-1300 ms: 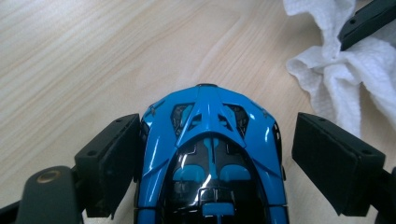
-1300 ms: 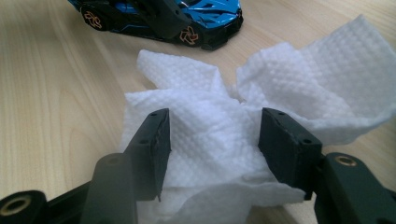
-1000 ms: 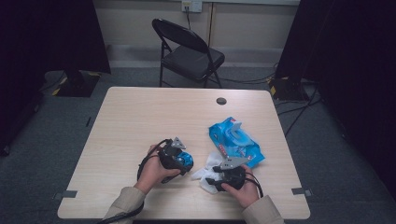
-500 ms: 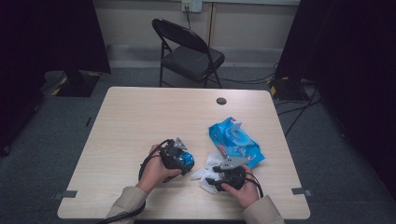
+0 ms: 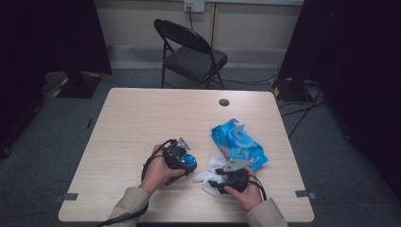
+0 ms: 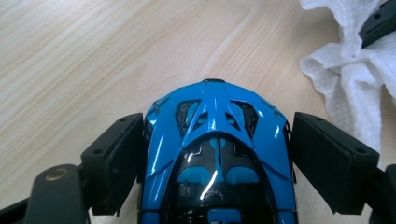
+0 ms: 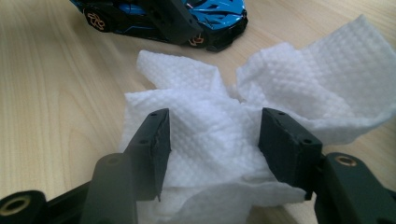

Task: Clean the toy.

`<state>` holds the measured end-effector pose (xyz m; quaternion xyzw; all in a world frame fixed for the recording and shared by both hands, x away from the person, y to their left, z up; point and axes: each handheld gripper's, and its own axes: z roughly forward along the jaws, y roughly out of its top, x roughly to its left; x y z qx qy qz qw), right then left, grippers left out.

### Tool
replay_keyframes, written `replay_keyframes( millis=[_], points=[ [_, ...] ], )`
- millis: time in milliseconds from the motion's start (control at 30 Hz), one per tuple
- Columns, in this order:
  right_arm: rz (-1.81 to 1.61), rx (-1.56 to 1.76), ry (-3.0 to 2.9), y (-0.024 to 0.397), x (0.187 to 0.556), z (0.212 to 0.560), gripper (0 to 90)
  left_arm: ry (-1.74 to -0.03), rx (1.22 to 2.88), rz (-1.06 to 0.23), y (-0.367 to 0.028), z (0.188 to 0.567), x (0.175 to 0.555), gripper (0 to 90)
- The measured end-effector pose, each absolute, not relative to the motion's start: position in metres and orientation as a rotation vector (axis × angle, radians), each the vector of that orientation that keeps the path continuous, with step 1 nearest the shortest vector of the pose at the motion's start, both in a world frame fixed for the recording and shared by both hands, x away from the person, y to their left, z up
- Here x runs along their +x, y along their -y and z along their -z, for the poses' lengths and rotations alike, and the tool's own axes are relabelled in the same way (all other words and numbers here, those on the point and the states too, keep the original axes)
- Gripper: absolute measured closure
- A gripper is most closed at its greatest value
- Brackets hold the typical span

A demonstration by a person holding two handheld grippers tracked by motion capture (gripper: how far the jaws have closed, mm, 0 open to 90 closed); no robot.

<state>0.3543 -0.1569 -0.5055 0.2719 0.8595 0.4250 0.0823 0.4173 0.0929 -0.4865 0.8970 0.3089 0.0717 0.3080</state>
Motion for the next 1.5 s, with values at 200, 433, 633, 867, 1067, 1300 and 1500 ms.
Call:
replay_keyframes(
  millis=[200,433,633,867,1067,1300,1500],
  points=[
    [-1.272,0.814,-2.567,0.157,0.354,0.506,43.1,-0.838,2.386,-0.205,-0.090,0.488,0.418,21.4],
    [-1.272,0.816,-2.567,0.157,0.354,0.506,43.1,-0.845,2.388,-0.223,-0.089,0.488,0.417,24.3],
    [-1.269,0.814,-2.565,0.157,0.354,0.506,43.1,-0.856,2.373,-0.221,-0.091,0.488,0.416,24.6],
    [-1.270,0.816,-2.565,0.157,0.354,0.506,43.2,-0.859,2.337,-0.223,-0.098,0.483,0.413,24.7],
    [-1.271,0.818,-2.566,0.157,0.354,0.506,43.2,-0.857,2.328,-0.222,-0.102,0.480,0.412,24.7],
    [-1.271,0.819,-2.565,0.157,0.354,0.506,43.1,-0.858,2.284,-0.220,-0.108,0.473,0.410,24.8],
    [-1.273,0.821,-2.565,0.157,0.355,0.506,43.2,-0.852,2.266,-0.220,-0.111,0.469,0.410,24.8]
  ],
)
